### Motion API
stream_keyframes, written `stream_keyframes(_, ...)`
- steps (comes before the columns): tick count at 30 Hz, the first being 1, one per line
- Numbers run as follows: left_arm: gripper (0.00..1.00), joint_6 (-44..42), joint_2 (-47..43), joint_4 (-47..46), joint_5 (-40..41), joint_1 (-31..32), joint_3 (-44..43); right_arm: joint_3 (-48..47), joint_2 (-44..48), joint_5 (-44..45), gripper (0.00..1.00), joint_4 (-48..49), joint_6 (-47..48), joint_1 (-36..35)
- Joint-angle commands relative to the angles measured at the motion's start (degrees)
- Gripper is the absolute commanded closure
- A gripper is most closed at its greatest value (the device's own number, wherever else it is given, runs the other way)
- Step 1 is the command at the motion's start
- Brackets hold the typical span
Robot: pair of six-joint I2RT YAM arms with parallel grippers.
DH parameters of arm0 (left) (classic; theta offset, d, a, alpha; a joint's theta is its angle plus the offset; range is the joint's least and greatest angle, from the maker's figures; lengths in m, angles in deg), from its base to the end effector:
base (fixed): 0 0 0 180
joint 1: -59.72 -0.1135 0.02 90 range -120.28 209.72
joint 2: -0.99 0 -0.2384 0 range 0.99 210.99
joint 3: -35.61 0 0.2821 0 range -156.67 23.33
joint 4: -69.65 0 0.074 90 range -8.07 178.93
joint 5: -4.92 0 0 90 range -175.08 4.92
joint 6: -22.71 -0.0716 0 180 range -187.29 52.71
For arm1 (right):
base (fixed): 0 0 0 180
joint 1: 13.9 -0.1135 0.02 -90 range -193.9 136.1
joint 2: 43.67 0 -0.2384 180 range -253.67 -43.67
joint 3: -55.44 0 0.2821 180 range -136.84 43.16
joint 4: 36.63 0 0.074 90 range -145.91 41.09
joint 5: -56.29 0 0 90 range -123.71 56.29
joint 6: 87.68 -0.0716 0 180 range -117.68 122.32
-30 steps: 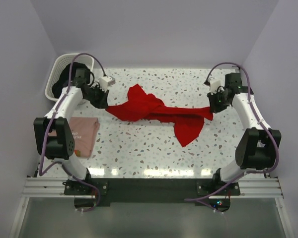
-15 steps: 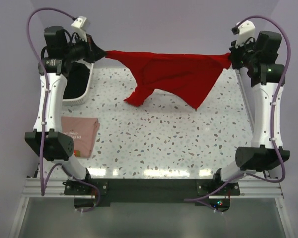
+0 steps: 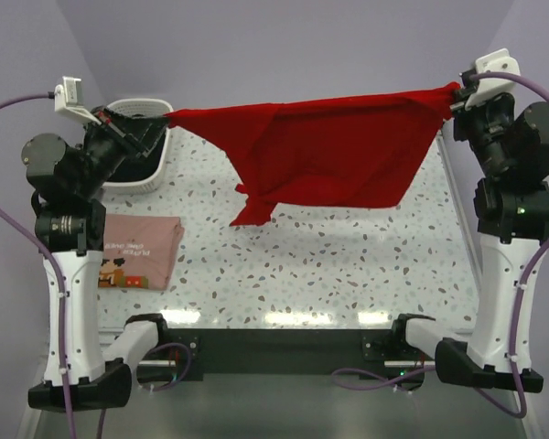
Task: Fold and stack the t-shirts
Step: Flatten the tshirt out
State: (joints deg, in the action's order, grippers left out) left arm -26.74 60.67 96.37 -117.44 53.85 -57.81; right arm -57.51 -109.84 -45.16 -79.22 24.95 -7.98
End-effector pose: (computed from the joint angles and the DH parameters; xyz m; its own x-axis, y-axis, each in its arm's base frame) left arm 0.2702 -0.0107 0.4924 -0.1950 -0.5721 -0.7967 0.4149 0.6879 -0.5955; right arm 0.2607 -0.0127 0.5477 0.1040 -0.3899 -0.9150 -0.0605 0.9158 -0.3971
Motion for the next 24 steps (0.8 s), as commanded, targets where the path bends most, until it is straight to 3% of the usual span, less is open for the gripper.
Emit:
stream_keyframes(1, 1.00, 9.26, -1.32, -1.80, 9.69, -2.92, 2.92, -0.15, -2.55, 9.87, 1.00, 3.25, 3.30, 2.00)
stream_keyframes(6, 1.00, 12.09, 5.69, 19.26, 2.23, -3.01, 8.61, 0.55, -6.85, 2.84, 1.00, -3.52, 2.15, 1.82)
stream_keyframes(9, 1.00, 16.65, 6.24, 14.93, -1.65, -4.59, 19.75, 2.22, -11.60, -2.52, 1.00, -11.86, 4.34, 1.12)
stream_keyframes(13, 1.00, 11.95, 10.26, 12.72, 0.62, -4.68, 26.29, 9.59, -16.35, -5.26, 1.00, -20.48, 9.25, -1.86)
stream_keyframes(15, 0.83, 7.64, 12.12, 11.68, 3.35, -5.47, 28.05, 15.83, -17.06, -4.21, 1.00, -21.72, 11.20, -4.41)
stream_keyframes(16, 0.68, 6.22, 12.39, 10.36, 3.62, -6.60, 28.41, 17.94, -16.97, -4.46, 1.00, -21.47, 11.73, -5.03)
stream_keyframes(17, 0.63, 4.64, 12.65, 7.83, 4.14, -6.79, 28.32, 21.00, -16.97, -4.90, 1.00, -21.72, 11.99, -5.03)
stream_keyframes(20, 0.54, -7.56, 14.32, 3.08, 4.51, -5.91, 25.26, 24.18, -16.89, -5.35, 1.00, -23.13, 12.87, -5.03)
stream_keyframes(21, 0.53, -17.43, 16.76, 2.79, 2.50, -5.30, 21.94, 24.72, -16.54, -5.35, 1.00, -23.39, 13.14, -5.03)
stream_keyframes(23, 0.53, -28.64, 20.28, 9.24, -1.46, -1.36, 16.40, 26.30, -16.27, -4.65, 1.00, -22.96, 13.49, -5.03)
stream_keyframes(24, 0.53, -39.22, 23.69, 12.16, -1.83, 0.75, 10.97, 26.65, -16.18, -4.21, 1.00, -22.52, 13.49, -5.12)
